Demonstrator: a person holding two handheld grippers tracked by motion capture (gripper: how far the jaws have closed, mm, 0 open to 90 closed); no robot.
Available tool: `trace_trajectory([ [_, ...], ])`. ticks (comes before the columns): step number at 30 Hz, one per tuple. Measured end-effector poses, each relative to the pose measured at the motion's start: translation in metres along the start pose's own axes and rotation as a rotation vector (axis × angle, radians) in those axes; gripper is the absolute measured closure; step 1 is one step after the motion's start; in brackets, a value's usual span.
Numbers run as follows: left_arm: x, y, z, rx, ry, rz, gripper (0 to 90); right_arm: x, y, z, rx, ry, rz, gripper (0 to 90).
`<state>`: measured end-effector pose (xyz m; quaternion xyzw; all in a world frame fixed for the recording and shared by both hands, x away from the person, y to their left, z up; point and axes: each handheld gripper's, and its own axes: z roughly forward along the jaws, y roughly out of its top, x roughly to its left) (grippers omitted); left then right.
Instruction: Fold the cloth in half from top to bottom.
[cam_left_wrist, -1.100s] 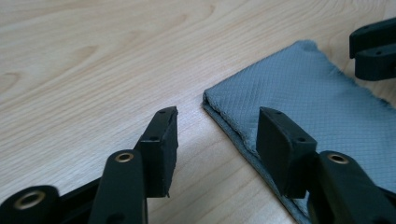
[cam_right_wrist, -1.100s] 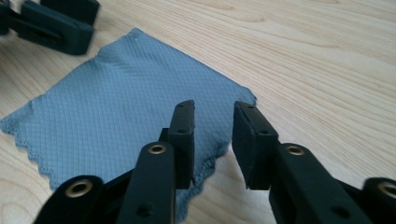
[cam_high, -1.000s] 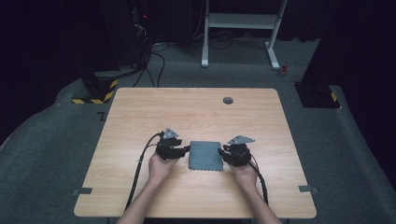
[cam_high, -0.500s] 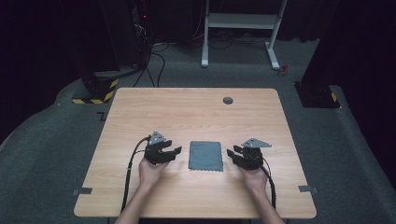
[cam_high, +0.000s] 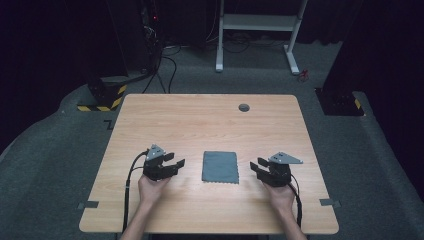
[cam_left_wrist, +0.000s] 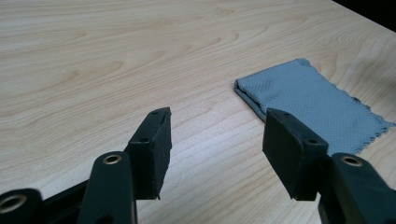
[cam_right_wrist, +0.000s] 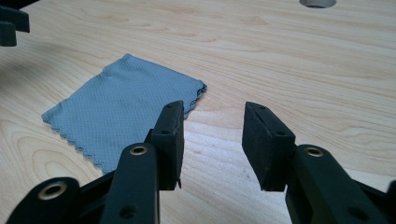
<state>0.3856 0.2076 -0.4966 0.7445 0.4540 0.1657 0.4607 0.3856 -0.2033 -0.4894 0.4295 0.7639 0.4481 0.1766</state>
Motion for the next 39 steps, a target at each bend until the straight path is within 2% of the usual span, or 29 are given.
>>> trace_trajectory([
  [12, -0.001, -0.013, -0.01, 0.014, 0.007, 0.005, 42.4, -0.006, -0.01, -0.016, -0.012, -0.011, 0.01, 58.6],
  [18, -0.001, -0.017, -0.017, 0.005, 0.011, 0.002, 42.2, -0.01, -0.016, -0.024, -0.018, -0.02, 0.016, 58.6],
  [31, 0.006, -0.036, -0.023, 0.041, 0.058, -0.005, 42.0, -0.016, -0.033, -0.03, 0.022, -0.074, 0.006, 58.2],
  [32, 0.007, -0.038, -0.024, 0.048, 0.072, -0.004, 42.0, -0.017, -0.035, -0.031, 0.027, -0.082, 0.004, 58.1],
  [39, 0.008, -0.044, -0.024, 0.079, 0.109, 0.016, 41.8, -0.019, -0.041, -0.031, 0.064, -0.114, -0.011, 57.6],
])
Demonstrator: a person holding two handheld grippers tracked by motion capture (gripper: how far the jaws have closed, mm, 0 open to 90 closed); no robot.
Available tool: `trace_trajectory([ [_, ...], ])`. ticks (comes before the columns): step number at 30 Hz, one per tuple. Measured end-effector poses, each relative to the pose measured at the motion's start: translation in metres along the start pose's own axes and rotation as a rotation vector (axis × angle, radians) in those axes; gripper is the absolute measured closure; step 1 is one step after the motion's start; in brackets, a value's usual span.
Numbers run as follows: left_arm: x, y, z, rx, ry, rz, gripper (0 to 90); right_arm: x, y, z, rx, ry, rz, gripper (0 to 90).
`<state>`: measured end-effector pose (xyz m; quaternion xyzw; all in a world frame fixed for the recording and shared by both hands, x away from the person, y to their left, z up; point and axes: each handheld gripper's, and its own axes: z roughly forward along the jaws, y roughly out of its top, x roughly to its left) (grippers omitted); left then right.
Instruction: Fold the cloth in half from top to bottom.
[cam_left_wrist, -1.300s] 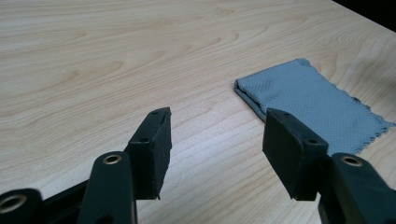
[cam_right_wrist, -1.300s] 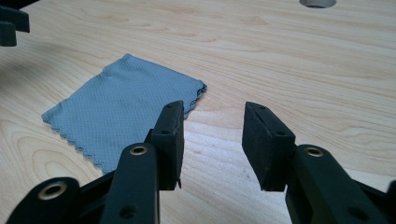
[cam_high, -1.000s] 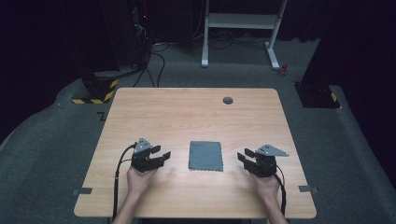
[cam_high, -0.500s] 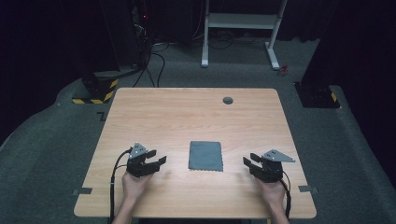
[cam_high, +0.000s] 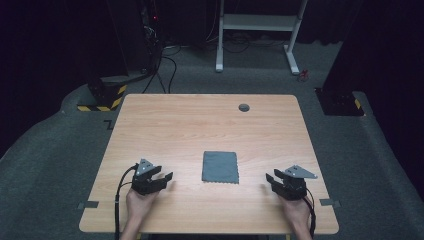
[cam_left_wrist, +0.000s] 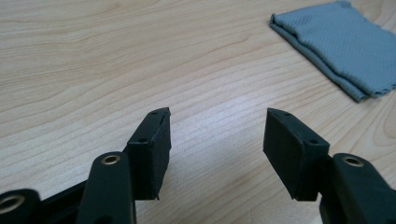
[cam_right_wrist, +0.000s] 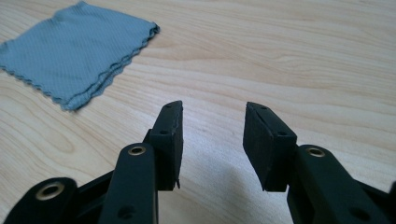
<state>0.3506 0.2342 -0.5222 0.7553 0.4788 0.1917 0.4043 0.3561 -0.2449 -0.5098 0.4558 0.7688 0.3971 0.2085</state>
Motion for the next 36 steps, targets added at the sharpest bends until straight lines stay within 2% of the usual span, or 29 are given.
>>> trace_trajectory([
  [5, 0.0, -0.0013, 0.0001, 0.014, 0.029, 0.027, 41.8, -0.0017, -0.0023, 0.0015, 0.021, -0.019, -0.013, 56.5],
  [10, 0.0022, -0.004, 0.0016, 0.034, 0.057, 0.031, 41.9, -0.0046, -0.0048, 0.0047, 0.058, -0.041, -0.019, 55.2],
  [14, 0.0032, -0.0043, 0.0016, 0.039, 0.069, 0.03, 41.7, -0.0073, -0.0062, 0.005, 0.066, -0.055, -0.03, 54.4],
  [22, 0.0, -0.0034, 0.0042, 0.059, 0.086, 0.04, 38.8, -0.009, -0.0093, 0.0077, 0.1, -0.079, -0.013, 48.4],
  [23, -0.0014, -0.0032, 0.0048, 0.064, 0.091, 0.061, 37.3, -0.0089, -0.0091, 0.0081, 0.102, -0.078, -0.006, 47.3],
  [27, -0.0026, -0.0034, 0.0053, 0.062, 0.089, 0.054, 34.6, -0.0095, -0.009, 0.0086, 0.107, -0.093, 0.008, 39.9],
  [36, -0.002, -0.0035, 0.005, 0.063, 0.083, 0.047, 34.4, -0.0093, -0.0091, 0.0085, 0.11, -0.098, 0.016, 38.2],
])
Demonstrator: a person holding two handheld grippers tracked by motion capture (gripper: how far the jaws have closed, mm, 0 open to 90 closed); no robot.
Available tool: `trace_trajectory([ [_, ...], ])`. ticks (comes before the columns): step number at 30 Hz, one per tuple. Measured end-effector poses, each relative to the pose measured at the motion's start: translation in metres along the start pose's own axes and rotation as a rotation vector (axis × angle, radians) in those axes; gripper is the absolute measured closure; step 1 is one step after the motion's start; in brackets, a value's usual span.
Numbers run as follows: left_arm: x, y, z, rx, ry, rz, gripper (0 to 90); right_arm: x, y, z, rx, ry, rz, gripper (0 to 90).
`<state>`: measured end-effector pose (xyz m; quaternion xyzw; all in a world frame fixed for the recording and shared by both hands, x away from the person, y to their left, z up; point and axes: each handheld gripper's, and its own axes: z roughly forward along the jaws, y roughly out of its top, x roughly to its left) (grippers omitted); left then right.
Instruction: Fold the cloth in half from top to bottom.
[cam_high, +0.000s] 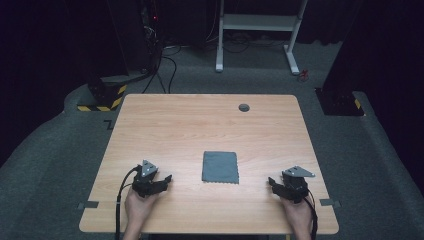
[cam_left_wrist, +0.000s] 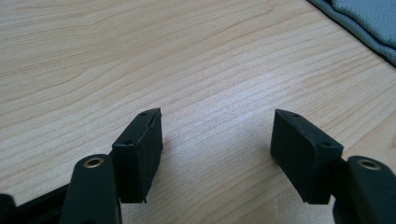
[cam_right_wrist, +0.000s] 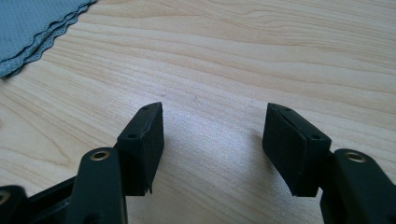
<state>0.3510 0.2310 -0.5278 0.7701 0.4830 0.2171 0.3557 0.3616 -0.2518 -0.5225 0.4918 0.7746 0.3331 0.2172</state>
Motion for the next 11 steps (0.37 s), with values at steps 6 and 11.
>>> trace_trajectory([
  [6, 0.0002, 0.0001, 0.0, 0.001, 0.002, 0.006, 34.4, 0.0001, 0.0, 0.0, 0.0, 0.002, -0.001, 37.8],
  [11, 0.0002, 0.0001, -0.0001, 0.001, 0.002, 0.006, 34.4, 0.0, 0.0, 0.0001, 0.001, 0.004, -0.002, 37.3],
])
